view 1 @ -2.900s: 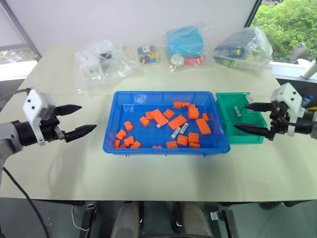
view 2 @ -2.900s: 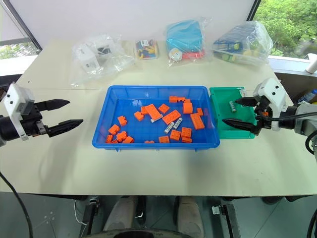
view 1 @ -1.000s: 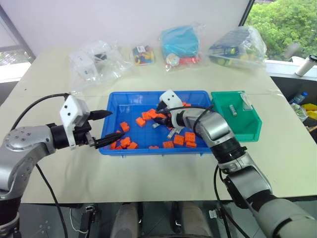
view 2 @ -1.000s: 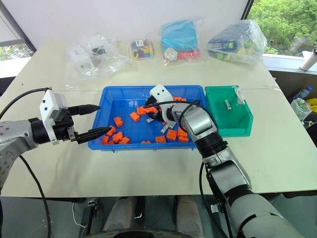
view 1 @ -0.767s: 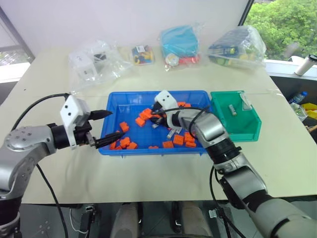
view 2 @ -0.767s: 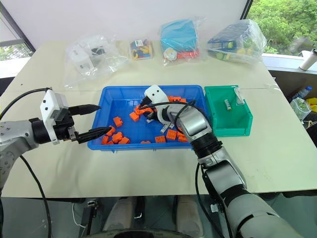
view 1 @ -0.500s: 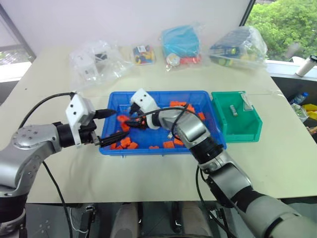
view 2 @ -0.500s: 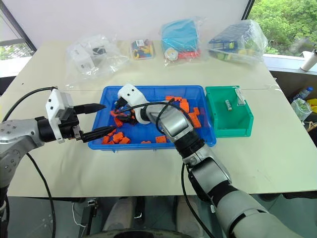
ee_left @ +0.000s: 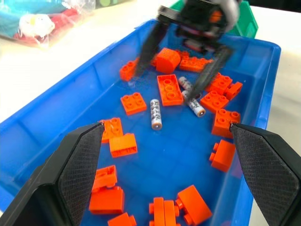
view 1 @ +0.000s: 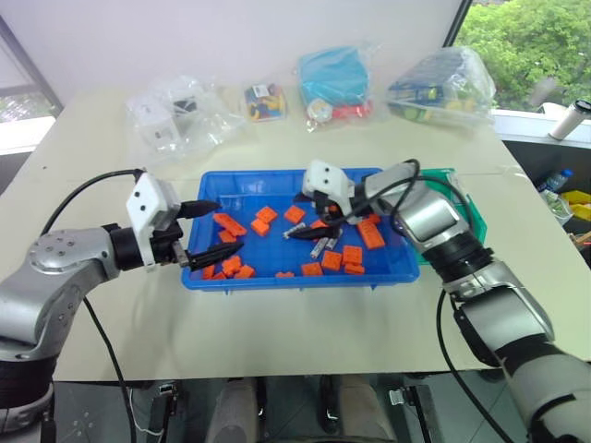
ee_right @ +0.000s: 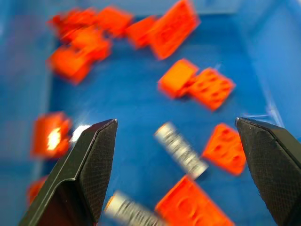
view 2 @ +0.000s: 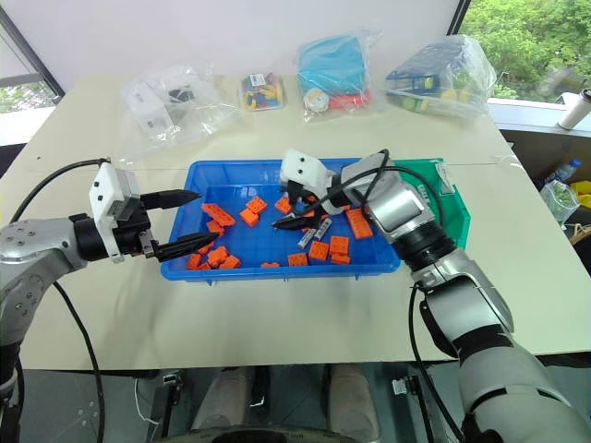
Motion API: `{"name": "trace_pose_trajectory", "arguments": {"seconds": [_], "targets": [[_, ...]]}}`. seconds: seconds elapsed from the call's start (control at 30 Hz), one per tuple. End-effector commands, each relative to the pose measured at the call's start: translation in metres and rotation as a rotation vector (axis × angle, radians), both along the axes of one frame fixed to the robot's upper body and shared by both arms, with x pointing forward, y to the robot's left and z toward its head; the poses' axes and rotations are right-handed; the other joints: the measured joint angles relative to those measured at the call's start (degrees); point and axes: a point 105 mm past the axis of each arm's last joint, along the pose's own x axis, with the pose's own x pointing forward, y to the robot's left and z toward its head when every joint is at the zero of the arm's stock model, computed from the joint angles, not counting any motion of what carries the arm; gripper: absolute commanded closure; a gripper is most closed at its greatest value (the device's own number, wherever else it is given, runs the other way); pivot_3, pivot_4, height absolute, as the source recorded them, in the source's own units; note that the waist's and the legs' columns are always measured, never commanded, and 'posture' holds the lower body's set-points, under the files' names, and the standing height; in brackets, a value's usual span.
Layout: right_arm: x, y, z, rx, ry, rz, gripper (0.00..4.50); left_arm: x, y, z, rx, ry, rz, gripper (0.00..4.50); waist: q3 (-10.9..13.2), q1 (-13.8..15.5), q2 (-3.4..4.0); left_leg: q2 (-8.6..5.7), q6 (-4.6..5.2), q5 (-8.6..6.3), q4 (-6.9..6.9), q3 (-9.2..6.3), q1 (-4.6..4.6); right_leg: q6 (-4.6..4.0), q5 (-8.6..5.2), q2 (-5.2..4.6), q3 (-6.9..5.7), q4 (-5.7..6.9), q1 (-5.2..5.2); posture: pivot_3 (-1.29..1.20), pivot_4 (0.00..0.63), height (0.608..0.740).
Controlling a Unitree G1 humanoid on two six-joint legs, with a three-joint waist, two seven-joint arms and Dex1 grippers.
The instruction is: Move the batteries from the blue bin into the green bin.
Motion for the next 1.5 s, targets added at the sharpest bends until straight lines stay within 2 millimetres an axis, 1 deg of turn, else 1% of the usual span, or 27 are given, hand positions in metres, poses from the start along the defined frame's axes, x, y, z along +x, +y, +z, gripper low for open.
{"name": "trace_pose_trajectory", "arguments": {"seconds": [0.03,0.33,0.43,0.57,0.7,0.77,0.83,0.97,1.0,1.03,1.17,1.23,1.3,1.37,1.4,1.43,1.5], "targets": [[-0.003,0.006,-0.004,-0.031,-0.045,0.078,0.38,0.001,-0.001,0.008,-0.003,-0.046,-0.006,0.00,0.0,0.1,0.00,0.00,0.00,0.00,0.00,0.00,0.00,0.00,0.00,0.00,0.00,0.01,0.00,0.00,0.150,0.736],[0.008,0.007,-0.027,-0.083,-0.030,0.061,0.38,0.000,0.000,0.011,-0.005,-0.059,0.005,0.00,0.0,0.4,0.00,-0.01,-0.03,0.02,0.06,0.00,-0.02,0.00,0.00,-0.03,0.00,-0.01,0.04,0.00,0.150,0.736],[0.012,0.005,-0.040,-0.131,-0.021,0.049,0.38,0.000,0.000,0.012,-0.005,-0.063,0.008,0.00,0.0,0.4,0.00,-0.01,-0.04,0.02,0.05,-0.01,-0.02,-0.01,0.00,-0.02,0.00,0.00,0.03,0.00,0.150,0.736],[0.019,0.004,-0.052,-0.166,-0.008,0.016,0.38,0.001,-0.001,0.012,-0.006,-0.067,0.010,0.00,0.0,0.2,-0.01,-0.01,-0.05,0.03,0.05,-0.01,0.01,0.00,0.00,-0.01,0.00,0.01,0.06,0.00,0.150,0.736],[0.022,0.004,-0.059,-0.182,0.010,0.007,0.38,0.001,-0.001,0.013,-0.007,-0.070,0.009,0.00,0.0,0.2,-0.02,0.00,-0.07,0.04,0.05,-0.02,0.04,-0.01,0.00,-0.01,0.00,0.03,0.08,0.00,0.150,0.736],[0.022,0.004,-0.059,-0.177,0.019,0.005,0.89,0.001,-0.002,0.014,-0.008,-0.071,0.010,0.00,0.0,0.3,-0.03,0.00,-0.08,0.04,0.05,-0.02,0.05,0.00,0.00,-0.01,0.00,0.03,0.09,0.00,0.150,0.736],[0.020,0.004,-0.060,-0.170,0.034,0.014,1.60,0.002,-0.002,0.014,-0.009,-0.073,0.010,0.00,0.0,0.3,-0.03,0.00,-0.08,0.05,0.06,-0.03,0.05,0.00,0.00,-0.02,0.00,0.03,0.11,0.00,0.150,0.736],[0.007,0.006,-0.057,-0.117,0.070,0.045,3.59,0.002,-0.002,0.013,-0.012,-0.070,0.005,0.00,0.0,0.4,-0.02,0.00,-0.08,0.05,0.06,-0.04,0.04,-0.01,0.00,-0.02,-0.01,0.02,0.11,0.00,0.150,0.736],[0.004,0.006,-0.056,-0.107,0.068,0.057,4.32,0.002,-0.003,0.013,-0.014,-0.069,0.002,0.00,0.0,0.4,-0.02,0.00,-0.08,0.05,0.05,-0.03,0.04,-0.01,0.00,-0.03,0.00,0.02,0.10,0.00,0.150,0.736],[0.001,0.006,-0.056,-0.103,0.064,0.064,4.48,0.003,-0.004,0.013,-0.015,-0.069,0.001,0.00,0.0,0.4,-0.02,0.00,-0.08,0.05,0.06,-0.03,0.05,-0.01,0.00,-0.03,0.00,0.03,0.10,0.00,0.150,0.736],[-0.008,0.013,-0.042,-0.016,0.073,0.056,4.45,0.007,-0.007,0.014,-0.021,-0.070,-0.015,0.00,0.0,0.4,-0.02,0.00,-0.09,0.05,0.06,-0.05,0.04,-0.01,0.00,-0.02,-0.02,0.03,0.10,0.00,0.150,0.736],[-0.010,0.017,-0.029,0.045,0.044,0.046,4.45,0.008,-0.009,0.014,-0.021,-0.068,-0.024,0.00,0.0,0.4,-0.01,-0.01,-0.09,0.05,0.06,-0.04,0.03,0.00,0.00,-0.02,-0.01,0.03,0.10,0.00,0.150,0.736],[-0.006,0.023,-0.008,0.141,-0.013,-0.002,4.45,0.009,-0.010,0.013,-0.020,-0.066,-0.033,0.00,0.0,0.4,-0.01,-0.01,-0.09,0.05,0.06,-0.04,0.03,0.00,0.00,-0.02,-0.02,0.03,0.08,0.00,0.150,0.736],[0.005,0.025,0.024,0.268,-0.105,-0.110,4.45,0.010,-0.012,0.012,-0.022,-0.065,-0.041,0.00,0.0,0.3,0.00,-0.01,-0.10,0.06,0.05,-0.04,0.02,0.00,0.00,-0.02,-0.02,0.05,0.06,0.00,0.150,0.736],[0.013,0.019,0.040,0.330,-0.141,-0.192,4.45,0.011,-0.013,0.012,-0.024,-0.064,-0.045,0.00,0.0,0.3,0.00,0.00,-0.10,0.06,0.05,-0.04,0.02,0.00,0.01,-0.01,-0.02,0.05,0.06,0.00,0.150,0.736],[0.018,0.011,0.053,0.369,-0.171,-0.263,4.45,0.011,-0.014,0.012,-0.026,-0.064,-0.048,0.00,0.0,0.4,0.00,0.00,-0.10,0.06,0.05,-0.04,0.02,0.00,0.00,-0.01,-0.01,0.05,0.05,0.00,0.150,0.736],[0.022,-0.001,0.065,0.403,-0.201,-0.342,4.45,0.011,-0.015,0.012,-0.027,-0.064,-0.051,0.00,0.0,0.6,0.00,0.00,-0.11,0.06,0.05,-0.03,-0.02,0.00,0.00,-0.03,-0.02,0.05,0.03,0.00,0.150,0.736]]}}
